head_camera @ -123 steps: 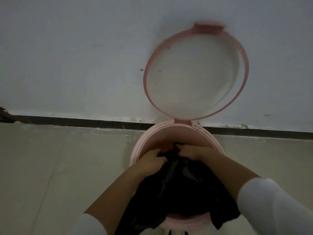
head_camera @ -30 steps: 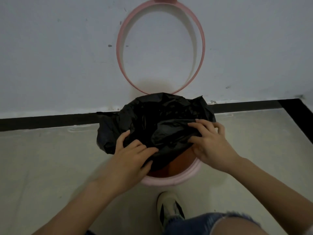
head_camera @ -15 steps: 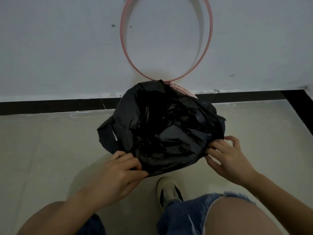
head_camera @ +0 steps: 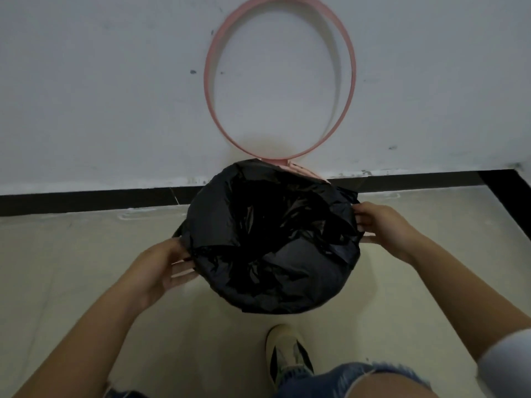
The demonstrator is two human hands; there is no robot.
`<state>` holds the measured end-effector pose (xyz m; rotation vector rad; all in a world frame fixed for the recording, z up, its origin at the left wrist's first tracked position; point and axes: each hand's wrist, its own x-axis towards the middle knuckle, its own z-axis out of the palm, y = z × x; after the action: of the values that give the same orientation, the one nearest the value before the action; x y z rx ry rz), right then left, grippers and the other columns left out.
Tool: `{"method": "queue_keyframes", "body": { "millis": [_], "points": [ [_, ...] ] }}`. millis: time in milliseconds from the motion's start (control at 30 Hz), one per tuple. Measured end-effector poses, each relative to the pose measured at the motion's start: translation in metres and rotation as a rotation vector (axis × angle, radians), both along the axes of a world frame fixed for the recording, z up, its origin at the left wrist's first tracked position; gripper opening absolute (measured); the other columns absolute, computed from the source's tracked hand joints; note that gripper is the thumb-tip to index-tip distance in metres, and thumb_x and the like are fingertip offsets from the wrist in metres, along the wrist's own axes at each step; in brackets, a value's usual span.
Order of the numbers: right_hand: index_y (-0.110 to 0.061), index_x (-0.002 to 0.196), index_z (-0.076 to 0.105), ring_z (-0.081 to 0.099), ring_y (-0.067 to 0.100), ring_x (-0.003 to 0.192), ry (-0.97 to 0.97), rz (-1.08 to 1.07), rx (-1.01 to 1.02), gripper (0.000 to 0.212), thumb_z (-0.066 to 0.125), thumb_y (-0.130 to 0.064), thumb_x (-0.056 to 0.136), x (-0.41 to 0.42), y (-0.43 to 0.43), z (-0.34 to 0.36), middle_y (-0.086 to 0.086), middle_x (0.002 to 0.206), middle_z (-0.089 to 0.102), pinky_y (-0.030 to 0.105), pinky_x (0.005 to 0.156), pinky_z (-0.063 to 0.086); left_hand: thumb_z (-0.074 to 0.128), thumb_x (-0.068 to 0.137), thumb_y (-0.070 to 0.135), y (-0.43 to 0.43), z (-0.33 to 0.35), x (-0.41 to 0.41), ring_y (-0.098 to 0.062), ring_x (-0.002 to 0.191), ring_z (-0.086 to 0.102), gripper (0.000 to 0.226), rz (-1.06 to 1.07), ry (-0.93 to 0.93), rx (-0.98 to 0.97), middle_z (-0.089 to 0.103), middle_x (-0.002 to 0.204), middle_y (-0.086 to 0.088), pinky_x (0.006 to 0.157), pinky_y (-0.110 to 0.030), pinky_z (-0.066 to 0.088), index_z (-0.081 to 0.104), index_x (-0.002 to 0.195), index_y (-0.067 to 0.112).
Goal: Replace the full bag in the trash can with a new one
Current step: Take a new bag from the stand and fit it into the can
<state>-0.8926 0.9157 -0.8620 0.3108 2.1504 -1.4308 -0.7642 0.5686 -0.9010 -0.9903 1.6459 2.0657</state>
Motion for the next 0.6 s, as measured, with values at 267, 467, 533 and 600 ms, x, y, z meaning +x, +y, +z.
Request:
{"method": "queue_keyframes", "body": {
  "millis": [267,467,533,600],
  "points": [
    [-0.023,0.114,0.068,0.063,0.012,0.098,0.416,0.212,0.353,0.029,0.056,-0.033,0.090,-0.015,-0.023,0.028,-0.005,0.103,0.071,0.026,0.085,0.044,0.052,0.089,0.031,-0.002,0.045,-0.061,-0.026,0.079,0.060,0.045,-0.046,0.036,-0.381,0.063,0.093,-0.009,0.068,-0.035,0.051,0.039,0.132,0.021],
    [-0.034,0.145,0.031,0.047,0.018,0.127,0.384,0.387,0.372,0.054,0.048,-0.036,0.094,-0.033,-0.045,0.014,-0.005,0.143,0.049,0.025,0.093,0.035,0.045,0.094,0.041,0.023,0.034,-0.093,-0.025,0.132,0.046,0.052,-0.361,0.262,-0.738,0.050,0.143,-0.003,0.108,-0.034,0.032,0.032,0.144,0.036],
    [-0.037,0.147,0.026,0.040,0.017,0.134,0.353,0.370,0.361,0.056,0.046,-0.037,0.094,-0.041,-0.047,0.008,-0.007,0.149,0.041,0.024,0.099,0.032,0.038,0.097,0.041,0.032,0.029,-0.098,-0.024,0.136,0.041,0.048,-0.392,0.301,-0.811,0.045,0.148,-0.002,0.107,-0.032,0.031,0.033,0.145,0.034],
    [-0.036,0.146,0.028,0.032,0.015,0.139,0.324,0.336,0.305,0.054,0.044,-0.037,0.095,-0.049,-0.049,0.005,-0.009,0.152,0.035,0.025,0.105,0.026,0.033,0.099,0.041,0.035,0.023,-0.097,-0.027,0.133,0.045,0.046,-0.367,0.338,-0.880,0.048,0.145,-0.003,0.103,-0.033,0.034,0.032,0.145,0.035]
  ]
}}
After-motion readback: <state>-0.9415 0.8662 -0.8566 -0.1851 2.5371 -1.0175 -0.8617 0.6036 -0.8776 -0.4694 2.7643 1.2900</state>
